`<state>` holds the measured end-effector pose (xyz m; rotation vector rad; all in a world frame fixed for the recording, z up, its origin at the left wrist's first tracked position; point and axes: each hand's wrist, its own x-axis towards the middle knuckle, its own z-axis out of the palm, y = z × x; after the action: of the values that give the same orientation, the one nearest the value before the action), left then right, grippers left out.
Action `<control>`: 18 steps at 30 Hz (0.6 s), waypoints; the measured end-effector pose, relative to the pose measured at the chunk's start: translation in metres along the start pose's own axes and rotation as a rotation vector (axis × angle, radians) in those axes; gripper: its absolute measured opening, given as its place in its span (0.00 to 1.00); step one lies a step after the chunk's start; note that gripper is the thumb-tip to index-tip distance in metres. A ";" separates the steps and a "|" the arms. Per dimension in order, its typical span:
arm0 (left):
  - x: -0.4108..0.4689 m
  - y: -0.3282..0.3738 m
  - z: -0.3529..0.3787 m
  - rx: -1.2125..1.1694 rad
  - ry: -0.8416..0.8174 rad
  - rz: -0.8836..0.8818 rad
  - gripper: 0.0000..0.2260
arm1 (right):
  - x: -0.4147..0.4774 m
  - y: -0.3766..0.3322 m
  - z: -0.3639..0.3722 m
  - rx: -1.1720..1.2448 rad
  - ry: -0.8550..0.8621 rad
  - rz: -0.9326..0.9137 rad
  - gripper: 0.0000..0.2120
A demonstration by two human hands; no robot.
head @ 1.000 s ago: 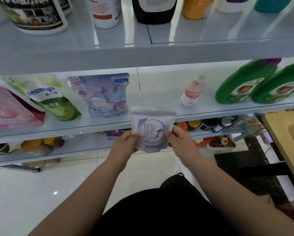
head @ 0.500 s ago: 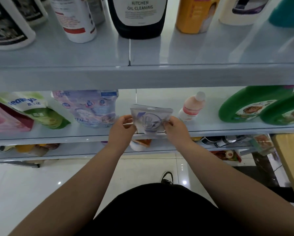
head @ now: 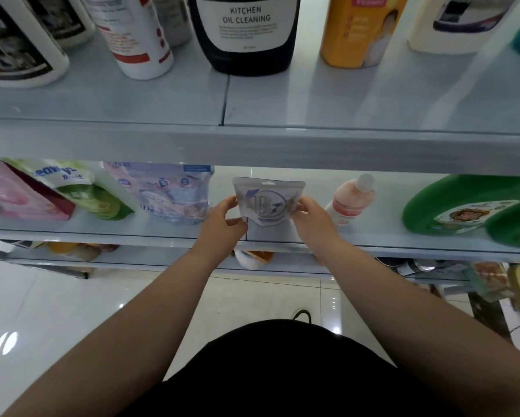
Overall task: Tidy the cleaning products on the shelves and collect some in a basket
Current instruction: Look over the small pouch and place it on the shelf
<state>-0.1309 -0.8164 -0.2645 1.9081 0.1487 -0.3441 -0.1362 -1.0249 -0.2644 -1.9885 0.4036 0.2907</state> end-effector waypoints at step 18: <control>-0.079 -0.033 0.001 0.802 -0.293 0.509 0.24 | -0.140 0.051 0.002 -0.725 -0.008 -0.208 0.20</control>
<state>-0.2151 -0.8003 -0.2696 2.5452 -0.7655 -0.3554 -0.2847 -1.0223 -0.2548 -2.7117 0.0763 0.3425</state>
